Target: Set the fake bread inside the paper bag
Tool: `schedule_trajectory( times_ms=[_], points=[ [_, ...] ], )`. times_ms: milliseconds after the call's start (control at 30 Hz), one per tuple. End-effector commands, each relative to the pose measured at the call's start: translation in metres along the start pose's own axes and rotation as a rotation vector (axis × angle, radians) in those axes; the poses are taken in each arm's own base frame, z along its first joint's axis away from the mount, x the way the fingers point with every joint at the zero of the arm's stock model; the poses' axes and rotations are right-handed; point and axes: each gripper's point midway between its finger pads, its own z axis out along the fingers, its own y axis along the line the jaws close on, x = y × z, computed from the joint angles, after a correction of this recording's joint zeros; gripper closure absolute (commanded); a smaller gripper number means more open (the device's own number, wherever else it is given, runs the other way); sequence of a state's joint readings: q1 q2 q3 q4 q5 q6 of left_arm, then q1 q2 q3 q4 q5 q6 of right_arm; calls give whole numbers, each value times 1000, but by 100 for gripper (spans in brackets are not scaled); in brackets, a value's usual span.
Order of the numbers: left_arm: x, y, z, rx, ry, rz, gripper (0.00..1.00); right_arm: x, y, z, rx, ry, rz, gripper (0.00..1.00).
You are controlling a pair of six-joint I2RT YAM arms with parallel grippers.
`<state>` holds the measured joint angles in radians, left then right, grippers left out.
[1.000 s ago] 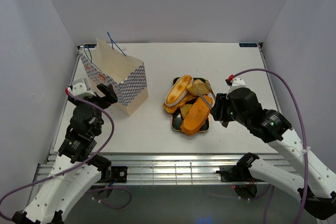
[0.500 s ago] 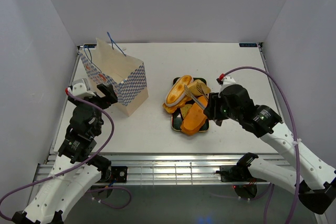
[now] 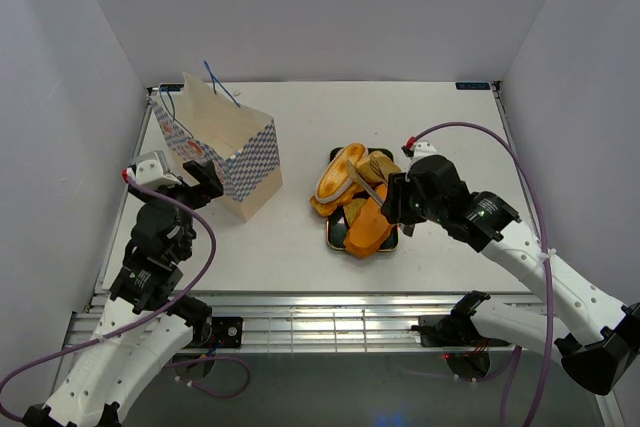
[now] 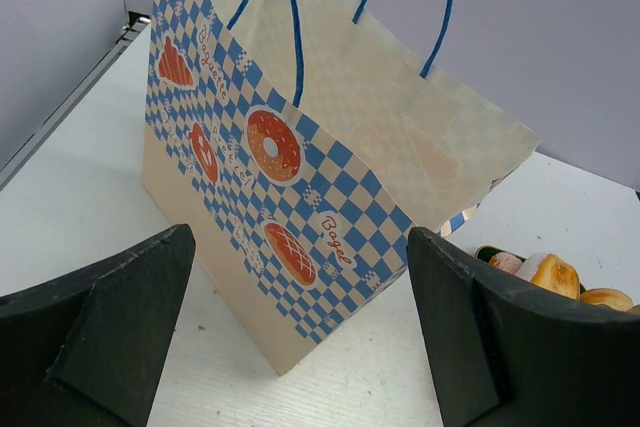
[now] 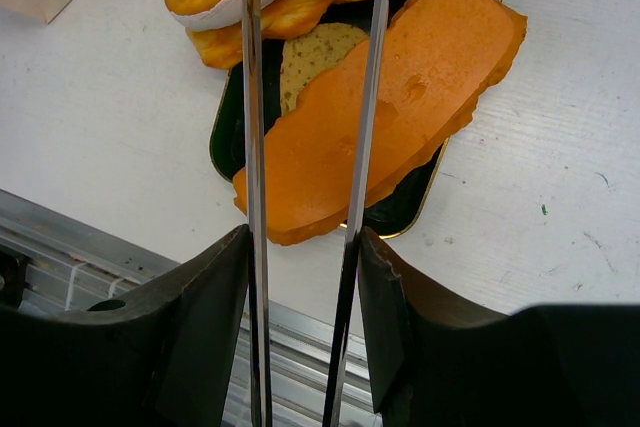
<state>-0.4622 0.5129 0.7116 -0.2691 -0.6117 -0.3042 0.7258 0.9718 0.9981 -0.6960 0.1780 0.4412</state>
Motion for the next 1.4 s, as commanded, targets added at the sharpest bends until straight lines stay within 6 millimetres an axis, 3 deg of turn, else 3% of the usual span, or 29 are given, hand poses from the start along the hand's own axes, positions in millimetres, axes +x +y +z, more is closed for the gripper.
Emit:
schedule_trajectory(
  times_ms=[0, 433, 633, 900, 1067, 1367],
  points=[
    [-8, -5, -3, 27, -11, -9, 2, -18, 2, 4, 8, -60, 17, 49],
    [-8, -5, -4, 29, -12, -9, 2, -21, -15, 7, 115, -74, 42, 53],
    [-8, -6, -4, 32, -11, -9, 2, -25, -17, 1, 126, -93, 55, 64],
    [-8, -5, -4, 29, -12, -10, 2, -49, -18, -32, 133, -167, 47, 83],
    [-8, -5, -4, 29, -12, -9, 2, -64, -6, -52, 70, -209, 51, 91],
    [-6, -4, -3, 21, -8, -6, 2, -98, 23, -86, -68, -276, 9, 92]
  ],
)
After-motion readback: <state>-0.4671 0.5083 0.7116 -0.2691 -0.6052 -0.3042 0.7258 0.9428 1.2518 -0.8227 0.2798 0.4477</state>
